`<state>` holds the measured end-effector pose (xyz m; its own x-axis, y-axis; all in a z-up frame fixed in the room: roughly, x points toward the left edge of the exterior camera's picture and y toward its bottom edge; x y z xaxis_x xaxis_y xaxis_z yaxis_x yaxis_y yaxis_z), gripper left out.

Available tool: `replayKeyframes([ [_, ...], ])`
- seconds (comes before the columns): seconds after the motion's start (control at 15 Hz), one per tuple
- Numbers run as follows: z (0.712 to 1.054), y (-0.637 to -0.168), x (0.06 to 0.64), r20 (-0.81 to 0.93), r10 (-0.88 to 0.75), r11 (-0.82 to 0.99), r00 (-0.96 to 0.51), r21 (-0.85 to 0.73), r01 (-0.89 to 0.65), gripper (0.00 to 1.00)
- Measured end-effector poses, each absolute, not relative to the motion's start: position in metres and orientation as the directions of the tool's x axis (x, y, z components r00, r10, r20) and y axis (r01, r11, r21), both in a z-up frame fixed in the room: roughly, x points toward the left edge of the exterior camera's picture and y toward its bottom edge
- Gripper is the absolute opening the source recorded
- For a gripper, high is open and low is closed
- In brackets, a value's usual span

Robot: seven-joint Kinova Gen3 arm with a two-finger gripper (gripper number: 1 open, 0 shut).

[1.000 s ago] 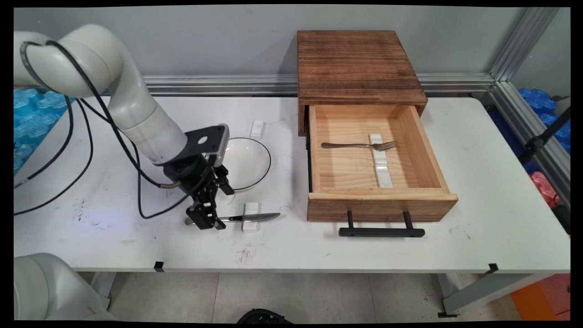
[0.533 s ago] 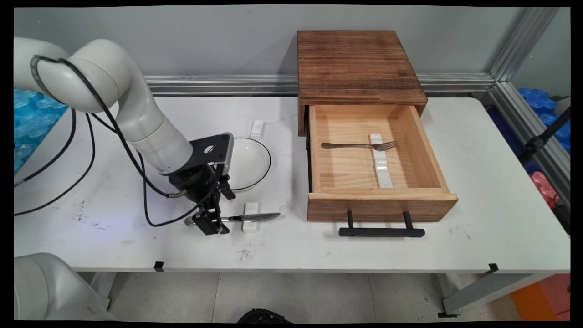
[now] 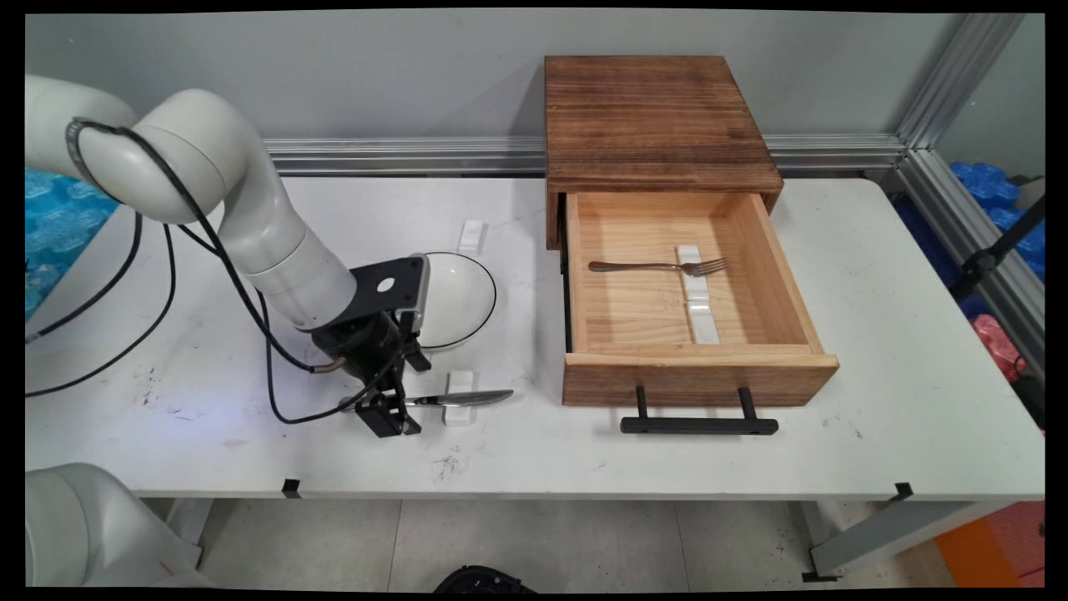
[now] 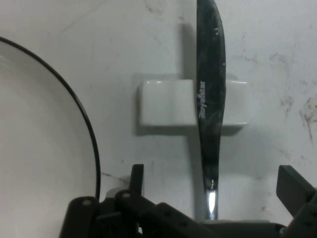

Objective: Pick up the knife from the right of the white plate

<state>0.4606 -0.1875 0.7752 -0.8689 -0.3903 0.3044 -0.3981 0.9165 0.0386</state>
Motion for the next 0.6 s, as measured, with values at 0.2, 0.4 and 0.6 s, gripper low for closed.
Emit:
replayKeyframes([
  [0.2,0.7717,-0.1882,0.4599,0.303,-0.39,0.916,-0.869,0.036,-0.399,1.0],
  [0.4,0.7699,-0.1887,0.4591,0.303,-0.391,0.916,-0.869,0.033,-0.401,0.0],
  [0.6,0.7696,-0.1884,0.4579,0.302,-0.394,0.914,-0.868,0.032,-0.403,0.0],
])
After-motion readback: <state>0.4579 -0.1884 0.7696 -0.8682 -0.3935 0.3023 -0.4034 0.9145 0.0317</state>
